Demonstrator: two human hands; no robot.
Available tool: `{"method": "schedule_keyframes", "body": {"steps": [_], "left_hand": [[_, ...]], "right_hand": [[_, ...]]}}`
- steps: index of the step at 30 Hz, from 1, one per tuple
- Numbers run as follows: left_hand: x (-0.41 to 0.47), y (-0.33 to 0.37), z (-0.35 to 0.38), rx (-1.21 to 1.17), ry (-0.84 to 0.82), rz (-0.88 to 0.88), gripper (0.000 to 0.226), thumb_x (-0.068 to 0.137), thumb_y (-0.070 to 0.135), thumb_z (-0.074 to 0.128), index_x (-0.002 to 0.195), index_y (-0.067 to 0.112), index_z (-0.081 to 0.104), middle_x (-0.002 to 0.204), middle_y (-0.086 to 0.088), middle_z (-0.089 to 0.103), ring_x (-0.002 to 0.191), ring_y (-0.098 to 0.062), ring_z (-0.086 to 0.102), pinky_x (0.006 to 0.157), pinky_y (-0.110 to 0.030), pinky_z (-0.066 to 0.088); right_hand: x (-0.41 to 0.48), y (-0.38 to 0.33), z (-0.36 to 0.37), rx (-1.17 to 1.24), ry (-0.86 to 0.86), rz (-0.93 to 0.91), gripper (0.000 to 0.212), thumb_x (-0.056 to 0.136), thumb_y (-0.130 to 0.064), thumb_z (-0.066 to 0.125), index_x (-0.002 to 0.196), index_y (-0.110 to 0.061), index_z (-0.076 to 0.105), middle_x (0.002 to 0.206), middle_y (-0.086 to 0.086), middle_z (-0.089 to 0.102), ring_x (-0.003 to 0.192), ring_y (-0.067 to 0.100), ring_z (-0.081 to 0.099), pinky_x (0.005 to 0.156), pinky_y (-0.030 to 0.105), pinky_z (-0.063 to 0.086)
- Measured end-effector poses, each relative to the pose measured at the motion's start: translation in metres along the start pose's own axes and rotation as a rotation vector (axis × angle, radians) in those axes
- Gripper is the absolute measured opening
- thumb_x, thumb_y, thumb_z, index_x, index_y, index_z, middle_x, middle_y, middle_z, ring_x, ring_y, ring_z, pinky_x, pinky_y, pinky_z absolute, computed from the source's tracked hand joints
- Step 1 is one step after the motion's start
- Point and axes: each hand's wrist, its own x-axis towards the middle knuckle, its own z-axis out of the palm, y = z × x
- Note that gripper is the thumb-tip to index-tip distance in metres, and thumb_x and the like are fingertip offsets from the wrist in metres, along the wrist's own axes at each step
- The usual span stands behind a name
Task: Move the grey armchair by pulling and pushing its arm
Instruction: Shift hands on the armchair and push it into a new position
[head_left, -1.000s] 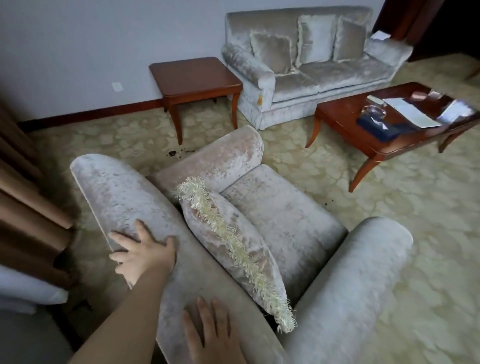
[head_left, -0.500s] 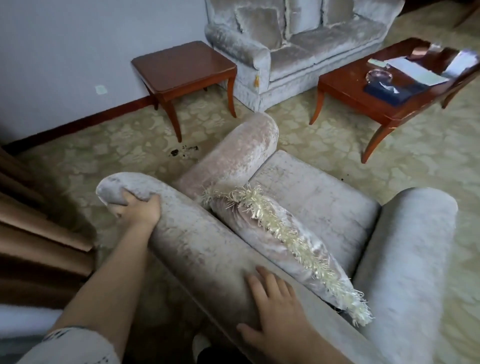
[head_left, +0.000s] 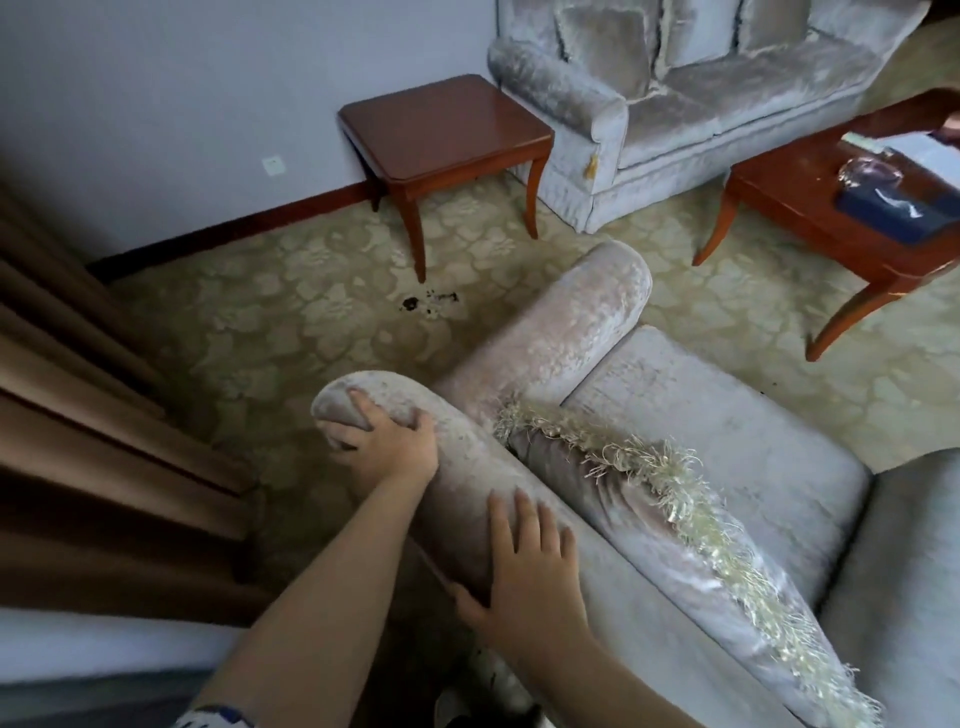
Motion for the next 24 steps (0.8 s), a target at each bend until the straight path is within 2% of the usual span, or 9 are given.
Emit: {"method": "schedule_keyframes", "body": {"steps": [2, 3, 5, 7, 10, 13, 17, 21, 24], "left_hand": [[0.005, -0.006, 0.002, 0.072, 0.007, 0.100, 0.090, 0.084, 0.068, 0.035, 0.149, 0.026, -0.011, 0.154, -0.016, -0.021, 0.139, -0.047, -0.002, 0.108, -0.059, 0.019], [0.008, -0.009, 0.002, 0.133, 0.014, 0.190, 0.087, 0.085, 0.067, 0.032, 0.149, 0.025, -0.009, 0.154, -0.015, -0.020, 0.138, -0.048, -0.007, 0.111, -0.058, 0.011], [0.016, -0.017, -0.004, 0.277, 0.015, 0.411, 0.079, 0.088, 0.066, 0.026, 0.150, 0.025, -0.002, 0.157, -0.012, -0.014, 0.138, -0.046, -0.012, 0.111, -0.058, -0.003], [0.028, -0.025, -0.012, 0.354, -0.013, 0.637, 0.069, 0.091, 0.061, 0.026, 0.150, 0.026, 0.013, 0.159, -0.005, 0.002, 0.142, -0.038, -0.010, 0.110, -0.057, -0.007], [0.056, -0.028, -0.032, 0.419, -0.070, 0.986, 0.060, 0.092, 0.058, 0.023, 0.143, 0.028, 0.035, 0.153, 0.006, 0.027, 0.144, -0.019, 0.008, 0.112, -0.052, -0.002], [0.095, -0.023, -0.049, 0.440, -0.179, 1.252, 0.056, 0.094, 0.054, 0.025, 0.142, 0.028, 0.038, 0.150, 0.009, 0.033, 0.141, -0.009, 0.020, 0.113, -0.040, 0.006], [0.133, -0.021, -0.059, 0.465, -0.319, 1.434, 0.056, 0.096, 0.050, 0.031, 0.147, 0.025, 0.030, 0.153, 0.008, 0.027, 0.141, -0.009, 0.020, 0.112, -0.030, 0.013], [0.148, -0.020, -0.067, 0.505, -0.382, 1.615, 0.073, 0.087, 0.060, 0.017, 0.147, 0.021, 0.027, 0.152, 0.002, 0.028, 0.140, -0.015, 0.022, 0.112, -0.035, 0.018], [0.168, -0.006, -0.068, 0.559, -0.439, 1.791, 0.071, 0.089, 0.059, 0.026, 0.147, 0.018, 0.025, 0.151, -0.001, 0.028, 0.138, -0.017, 0.023, 0.112, -0.034, 0.017]], "right_hand": [[0.003, 0.004, 0.000, 0.014, 0.037, 0.004, 0.087, 0.065, -0.071, 0.045, 0.126, -0.011, 0.060, 0.125, 0.020, 0.060, 0.108, 0.042, 0.059, 0.080, 0.057, 0.051], [0.009, 0.003, -0.001, 0.024, 0.042, 0.008, 0.084, 0.069, -0.070, 0.042, 0.127, -0.011, 0.059, 0.127, 0.019, 0.058, 0.110, 0.042, 0.058, 0.082, 0.056, 0.051], [0.022, -0.003, -0.007, 0.068, 0.026, 0.027, 0.077, 0.082, -0.065, 0.031, 0.139, -0.014, 0.043, 0.141, 0.016, 0.044, 0.125, 0.038, 0.044, 0.098, 0.053, 0.040], [0.045, -0.008, -0.012, 0.140, -0.012, 0.054, 0.064, 0.093, -0.056, 0.026, 0.144, -0.018, 0.028, 0.148, 0.010, 0.031, 0.131, 0.031, 0.033, 0.106, 0.044, 0.030], [0.093, -0.012, -0.025, 0.284, -0.062, 0.091, 0.049, 0.099, -0.044, 0.028, 0.137, -0.014, 0.036, 0.140, 0.012, 0.039, 0.125, 0.031, 0.040, 0.103, 0.039, 0.033], [0.138, -0.031, -0.028, 0.352, -0.141, 0.158, 0.047, 0.099, -0.043, 0.026, 0.128, -0.009, 0.043, 0.133, 0.018, 0.045, 0.122, 0.035, 0.044, 0.102, 0.041, 0.034], [0.166, -0.066, -0.021, 0.295, -0.103, 0.345, 0.054, 0.096, -0.050, 0.020, 0.128, -0.013, 0.045, 0.135, 0.012, 0.047, 0.125, 0.032, 0.043, 0.100, 0.043, 0.032], [0.166, -0.073, -0.017, 0.290, 0.015, 0.431, 0.045, 0.096, -0.051, 0.023, 0.118, -0.022, 0.051, 0.129, 0.006, 0.054, 0.118, 0.028, 0.050, 0.098, 0.037, 0.037], [0.167, -0.078, -0.019, 0.333, 0.068, 0.499, 0.042, 0.095, -0.051, 0.027, 0.115, -0.026, 0.054, 0.127, 0.002, 0.057, 0.116, 0.027, 0.052, 0.095, 0.035, 0.040]]}}
